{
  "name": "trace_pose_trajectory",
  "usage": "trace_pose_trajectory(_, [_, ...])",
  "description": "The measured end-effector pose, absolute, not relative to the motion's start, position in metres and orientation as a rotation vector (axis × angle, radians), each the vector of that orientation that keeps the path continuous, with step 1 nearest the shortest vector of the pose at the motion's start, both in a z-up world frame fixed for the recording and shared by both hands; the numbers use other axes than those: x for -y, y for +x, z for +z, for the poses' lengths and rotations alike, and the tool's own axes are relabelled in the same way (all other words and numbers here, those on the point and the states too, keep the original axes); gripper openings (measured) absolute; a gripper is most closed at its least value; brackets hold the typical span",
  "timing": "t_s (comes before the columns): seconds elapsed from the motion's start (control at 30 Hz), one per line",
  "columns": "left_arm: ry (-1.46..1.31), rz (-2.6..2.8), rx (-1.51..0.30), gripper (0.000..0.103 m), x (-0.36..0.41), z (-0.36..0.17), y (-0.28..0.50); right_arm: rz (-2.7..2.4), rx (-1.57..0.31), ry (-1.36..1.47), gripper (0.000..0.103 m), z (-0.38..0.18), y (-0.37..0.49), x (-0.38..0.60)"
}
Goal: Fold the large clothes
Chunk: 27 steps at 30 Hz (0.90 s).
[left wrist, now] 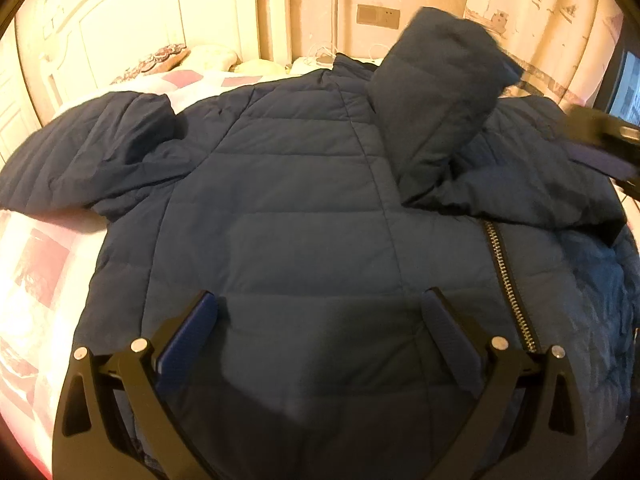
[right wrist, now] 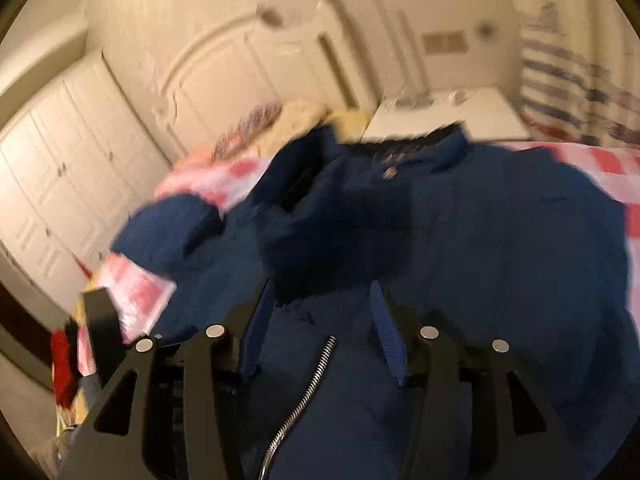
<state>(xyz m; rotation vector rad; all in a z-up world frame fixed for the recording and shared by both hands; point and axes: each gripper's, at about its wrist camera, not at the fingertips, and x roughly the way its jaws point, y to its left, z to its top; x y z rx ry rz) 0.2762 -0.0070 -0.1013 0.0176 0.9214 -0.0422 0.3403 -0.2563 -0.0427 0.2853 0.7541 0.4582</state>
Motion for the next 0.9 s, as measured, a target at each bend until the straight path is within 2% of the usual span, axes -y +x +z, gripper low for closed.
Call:
trace_pose_trajectory(0.03, [0.021,-0.039,-0.923,0.101,0.008,-0.101,0.277,0.421,-0.715,0.292,0.051,-0.036,0.329,0.270])
trace_pose_trajectory(0.1, [0.033,-0.042,-0.928,0.101,0.012,-0.099,0.279,0.303,-0.636,0.305,0.067,-0.028,0.299,0.311])
trace_pose_trajectory(0.13, [0.025,-0.053,-0.933,0.101,0.015,-0.098,0.282,0.241,-0.624,0.303,0.068,-0.029,0.288,0.330])
trace_pose_trajectory(0.37, [-0.080,-0.101,-0.891,0.101,0.048,-0.073,0.322,0.026,-0.778,0.310,0.068,-0.097,0.272,0.377])
trace_pose_trajectory(0.53, [0.156,-0.080,-0.871,0.101,0.110,-0.069,0.347,0.007,-0.783,0.287,0.069,-0.100,0.274,0.368])
trace_pose_trajectory(0.63, [0.389,0.029,-0.842,0.099,0.140,-0.081,0.364,0.010,-0.785,0.289,0.069,-0.100,0.275,0.365])
trace_pose_trajectory(0.67, [0.420,0.045,-0.819,0.081,0.143,-0.082,0.369,0.013,-0.785,0.293,0.069,-0.103,0.277,0.371])
trace_pose_trajectory(0.7, [0.421,0.036,-0.810,0.047,0.141,-0.079,0.372,0.015,-0.784,0.298,0.069,-0.102,0.277,0.371])
trace_pose_trajectory(0.73, [0.386,0.012,-0.809,0.031,0.137,-0.074,0.373,0.018,-0.783,0.302,0.069,-0.101,0.279,0.372])
trace_pose_trajectory(0.8, [0.161,-0.030,-0.769,0.022,0.106,-0.049,0.370,0.020,-0.777,0.306,0.069,-0.102,0.278,0.374])
trace_pose_trajectory(0.9, [-0.267,-0.141,-0.746,0.020,0.035,-0.026,0.366,0.022,-0.775,0.308,0.069,-0.101,0.277,0.375])
